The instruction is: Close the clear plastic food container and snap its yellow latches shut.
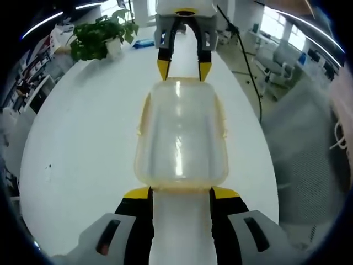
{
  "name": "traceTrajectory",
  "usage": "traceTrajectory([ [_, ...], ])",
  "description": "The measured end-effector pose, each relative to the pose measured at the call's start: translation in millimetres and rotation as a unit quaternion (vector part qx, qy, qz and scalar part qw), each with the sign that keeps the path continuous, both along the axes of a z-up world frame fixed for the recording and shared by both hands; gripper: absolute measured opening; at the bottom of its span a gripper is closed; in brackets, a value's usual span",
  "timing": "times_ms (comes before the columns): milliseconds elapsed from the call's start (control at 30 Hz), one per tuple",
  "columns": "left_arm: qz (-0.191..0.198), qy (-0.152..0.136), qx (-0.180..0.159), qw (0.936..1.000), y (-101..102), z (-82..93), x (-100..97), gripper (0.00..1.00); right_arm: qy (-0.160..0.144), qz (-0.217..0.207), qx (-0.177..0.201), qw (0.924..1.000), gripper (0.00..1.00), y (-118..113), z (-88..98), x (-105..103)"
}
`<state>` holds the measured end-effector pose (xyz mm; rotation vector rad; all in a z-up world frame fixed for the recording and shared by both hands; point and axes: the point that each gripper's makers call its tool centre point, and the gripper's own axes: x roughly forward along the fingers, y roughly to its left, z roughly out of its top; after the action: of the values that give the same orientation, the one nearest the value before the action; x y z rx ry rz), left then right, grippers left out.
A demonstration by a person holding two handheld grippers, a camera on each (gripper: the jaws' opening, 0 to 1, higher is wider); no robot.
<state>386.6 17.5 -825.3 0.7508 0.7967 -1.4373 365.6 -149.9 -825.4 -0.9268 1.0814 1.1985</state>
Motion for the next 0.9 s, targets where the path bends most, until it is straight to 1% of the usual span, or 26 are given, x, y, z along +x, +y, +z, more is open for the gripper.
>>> traceTrajectory([
  [100, 0.033, 0.020, -0.021, 0.9990, 2.2, 5.2, 0.0, 0.44, -0.003, -0.017, 0.001, 0.9998, 0.40, -5.7, 3.1, 0.0],
  [133, 0.043, 0.026, -0.028, 0.9984, 3.0, 7.1, 0.4, 0.44, -0.004, -0.026, 0.002, 0.9996, 0.40, -7.4, 3.9, -0.1],
  [200, 0.074, 0.046, -0.042, 0.9953, 6.6, 11.9, 1.5, 0.42, -0.008, -0.059, 0.008, 0.9982, 0.40, -11.2, 5.4, 1.2],
  [233, 0.090, 0.051, -0.045, 0.9936, 9.9, 14.2, 4.1, 0.42, -0.010, -0.077, 0.009, 0.9969, 0.40, -14.0, 6.7, 1.4],
  [267, 0.095, 0.050, -0.050, 0.9930, 10.9, 16.6, 6.2, 0.42, -0.011, -0.080, 0.010, 0.9967, 0.40, -15.4, 7.7, 1.2],
  [300, 0.114, 0.054, -0.064, 0.9900, 10.6, 22.2, 9.8, 0.42, -0.015, -0.085, 0.016, 0.9961, 0.40, -16.7, 9.2, 2.0],
  [333, 0.123, 0.054, -0.070, 0.9884, 10.5, 25.6, 12.2, 0.42, -0.017, -0.094, 0.022, 0.9952, 0.40, -16.4, 10.3, 2.6],
  [367, 0.142, 0.057, -0.078, 0.9851, 11.1, 30.4, 16.2, 0.42, -0.018, -0.111, 0.032, 0.9931, 0.39, -16.0, 12.1, 3.1],
  [400, 0.156, 0.059, -0.081, 0.9827, 11.5, 32.4, 18.8, 0.42, -0.017, -0.125, 0.038, 0.9913, 0.39, -15.5, 13.2, 3.2],
  [433, 0.171, 0.061, -0.091, 0.9792, 10.7, 35.9, 21.9, 0.42, -0.017, -0.142, 0.046, 0.9886, 0.39, -15.1, 14.5, 4.7],
  [500, 0.200, 0.074, -0.093, 0.9725, 10.9, 36.9, 22.7, 0.42, -0.015, -0.162, 0.054, 0.9853, 0.38, -13.5, 16.4, 4.6],
  [567, 0.208, 0.077, -0.094, 0.9706, 10.1, 35.8, 22.7, 0.42, -0.008, -0.196, 0.066, 0.9783, 0.37, -10.9, 18.4, 3.0],
  [600, 0.225, 0.090, -0.101, 0.9650, 7.7, 34.4, 20.9, 0.42, -0.005, -0.222, 0.073, 0.9722, 0.37, -9.5, 19.2, 2.8],
  [633, 0.242, 0.102, -0.104, 0.9593, 6.6, 32.6, 20.1, 0.43, -0.004, -0.229, 0.078, 0.9702, 0.36, -8.5, 19.4, 2.9],
  [667, 0.252, 0.101, -0.114, 0.9556, 4.3, 31.5, 21.1, 0.43, 0.000, -0.257, 0.100, 0.9612, 0.36, -3.5, 20.4, 3.5],
  [733, 0.260, 0.098, -0.108, 0.9546, 3.9, 25.9, 19.4, 0.42, 0.011, -0.285, 0.122, 0.9507, 0.35, 2.3, 20.2, 2.5],
  [800, 0.264, 0.097, -0.104, 0.9540, 2.4, 22.2, 17.4, 0.43, 0.013, -0.302, 0.134, 0.9435, 0.35, 6.3, 20.0, 2.6],
  [833, 0.271, 0.102, -0.107, 0.9512, 0.7, 20.7, 16.6, 0.43, 0.014, -0.310, 0.139, 0.9405, 0.34, 7.4, 19.4, 3.6],
  [867, 0.283, 0.112, -0.113, 0.9458, -1.3, 20.8, 16.2, 0.43, 0.013, -0.315, 0.143, 0.9380, 0.34, 7.8, 18.9, 5.0],
  [900, 0.292, 0.118, -0.119, 0.9417, -3.1, 20.7, 16.2, 0.43, 0.015, -0.332, 0.154, 0.9307, 0.34, 10.3, 19.4, 6.9],
])
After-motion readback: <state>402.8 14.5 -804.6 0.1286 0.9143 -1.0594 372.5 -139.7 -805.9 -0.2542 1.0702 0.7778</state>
